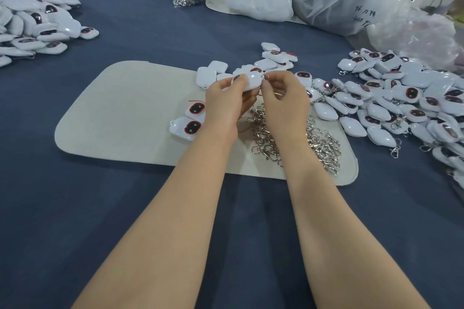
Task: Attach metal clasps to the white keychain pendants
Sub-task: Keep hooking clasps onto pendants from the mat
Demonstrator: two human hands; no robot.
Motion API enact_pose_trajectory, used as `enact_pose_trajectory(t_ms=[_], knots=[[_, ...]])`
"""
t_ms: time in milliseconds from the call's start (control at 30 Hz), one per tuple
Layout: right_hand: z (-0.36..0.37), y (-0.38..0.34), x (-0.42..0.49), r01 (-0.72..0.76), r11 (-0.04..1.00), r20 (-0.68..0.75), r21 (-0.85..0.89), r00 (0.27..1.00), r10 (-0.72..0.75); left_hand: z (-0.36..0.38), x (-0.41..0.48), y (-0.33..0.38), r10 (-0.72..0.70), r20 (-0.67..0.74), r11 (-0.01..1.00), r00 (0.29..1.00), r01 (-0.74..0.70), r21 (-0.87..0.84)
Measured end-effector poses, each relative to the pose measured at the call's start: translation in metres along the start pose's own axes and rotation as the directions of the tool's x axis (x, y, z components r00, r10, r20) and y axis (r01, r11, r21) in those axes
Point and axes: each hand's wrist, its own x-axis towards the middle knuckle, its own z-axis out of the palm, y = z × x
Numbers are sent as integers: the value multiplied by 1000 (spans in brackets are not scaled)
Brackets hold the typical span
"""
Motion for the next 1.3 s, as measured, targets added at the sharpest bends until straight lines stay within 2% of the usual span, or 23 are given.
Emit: enact_pose_trajectory(t_ms=[200,300,400,533,700,800,933,1100,1167,1200,1300], knots=[[0,-4,-1,-11,997,-6,76,1000,11,-3,-1,2,-126,27,989,992,127,-70],[1,-3,-2,3,999,-27,47,1000,-2,-3,-1,3,-127,28,988,992,129,-87],[1,-1,-1,24,999,-39,-39,999,-25,-1,-1,2,-35,-23,999,999,35,-16],[0,2,1,67,989,-29,-131,997,-71,1,-4,-1,180,-40,967,983,-170,188],[-1,3,1,95,976,-14,-197,995,-100,-1,-6,-3,436,78,805,896,-427,411],[-2,4,1,92,963,25,-252,996,-88,-1,-8,-5,532,164,682,831,-535,499],[-4,4,0,98,953,60,-288,995,-84,-1,-11,-7,594,286,499,752,-623,603],[-5,5,1,78,947,103,-313,994,-48,-1,-9,-8,595,398,331,698,-664,670],[-4,5,2,53,961,92,-272,995,-29,-1,-9,-8,594,384,365,707,-662,654],[-4,5,1,28,974,75,-223,997,-11,-1,-8,-7,588,339,438,735,-641,630],[-2,3,2,-40,999,41,-31,998,41,-1,-6,-3,459,104,768,882,-453,452]])
